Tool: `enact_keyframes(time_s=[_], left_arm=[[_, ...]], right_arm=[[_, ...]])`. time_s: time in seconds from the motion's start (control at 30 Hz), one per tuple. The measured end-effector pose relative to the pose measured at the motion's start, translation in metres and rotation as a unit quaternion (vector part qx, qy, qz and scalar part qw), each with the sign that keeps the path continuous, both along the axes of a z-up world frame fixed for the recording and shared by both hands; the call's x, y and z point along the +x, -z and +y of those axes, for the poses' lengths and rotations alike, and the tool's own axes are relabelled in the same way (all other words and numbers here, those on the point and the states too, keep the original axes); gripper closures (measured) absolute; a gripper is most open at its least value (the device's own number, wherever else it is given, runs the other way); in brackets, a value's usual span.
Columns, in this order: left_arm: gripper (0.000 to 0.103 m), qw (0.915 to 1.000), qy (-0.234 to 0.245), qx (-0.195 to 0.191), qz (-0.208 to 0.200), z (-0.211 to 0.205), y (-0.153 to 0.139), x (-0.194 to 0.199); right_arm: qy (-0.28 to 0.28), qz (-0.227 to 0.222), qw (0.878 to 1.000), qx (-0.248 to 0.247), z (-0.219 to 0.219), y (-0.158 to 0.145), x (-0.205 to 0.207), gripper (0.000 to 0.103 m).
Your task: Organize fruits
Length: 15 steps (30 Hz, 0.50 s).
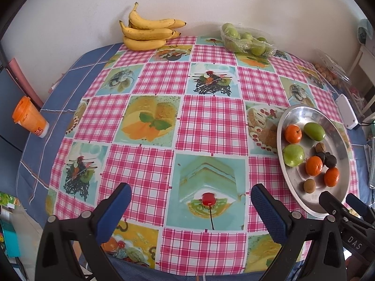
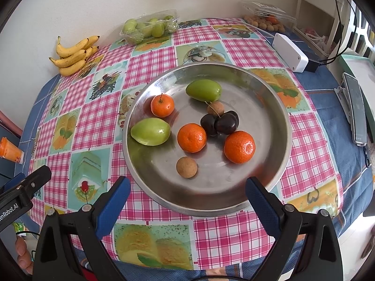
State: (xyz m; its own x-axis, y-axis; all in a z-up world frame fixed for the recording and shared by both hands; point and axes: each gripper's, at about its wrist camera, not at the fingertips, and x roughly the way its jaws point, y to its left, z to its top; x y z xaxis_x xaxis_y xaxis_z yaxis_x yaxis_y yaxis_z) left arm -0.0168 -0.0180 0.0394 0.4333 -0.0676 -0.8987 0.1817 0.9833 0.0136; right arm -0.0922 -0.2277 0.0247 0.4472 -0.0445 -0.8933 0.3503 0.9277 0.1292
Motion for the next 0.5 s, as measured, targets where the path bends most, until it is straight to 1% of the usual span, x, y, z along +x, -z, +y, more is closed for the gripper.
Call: enact_keyframes(time_s=[0.2, 0.5], left_arm=[[0.000, 0.9999, 0.012, -0.001, 0.010, -0.0044, 0.0037, -0.0002], [0.000, 0.9997, 0.020, 0.007, 0.011, -0.0078, 0.0054, -0.0006]], right_arm=[[0.000, 0.001, 1.000, 0.000, -0.0001, 0.0007, 0.0000, 0.005], [0.002, 0.004, 1.000, 0.000, 0.0004, 0.0011, -0.0007, 0.005]])
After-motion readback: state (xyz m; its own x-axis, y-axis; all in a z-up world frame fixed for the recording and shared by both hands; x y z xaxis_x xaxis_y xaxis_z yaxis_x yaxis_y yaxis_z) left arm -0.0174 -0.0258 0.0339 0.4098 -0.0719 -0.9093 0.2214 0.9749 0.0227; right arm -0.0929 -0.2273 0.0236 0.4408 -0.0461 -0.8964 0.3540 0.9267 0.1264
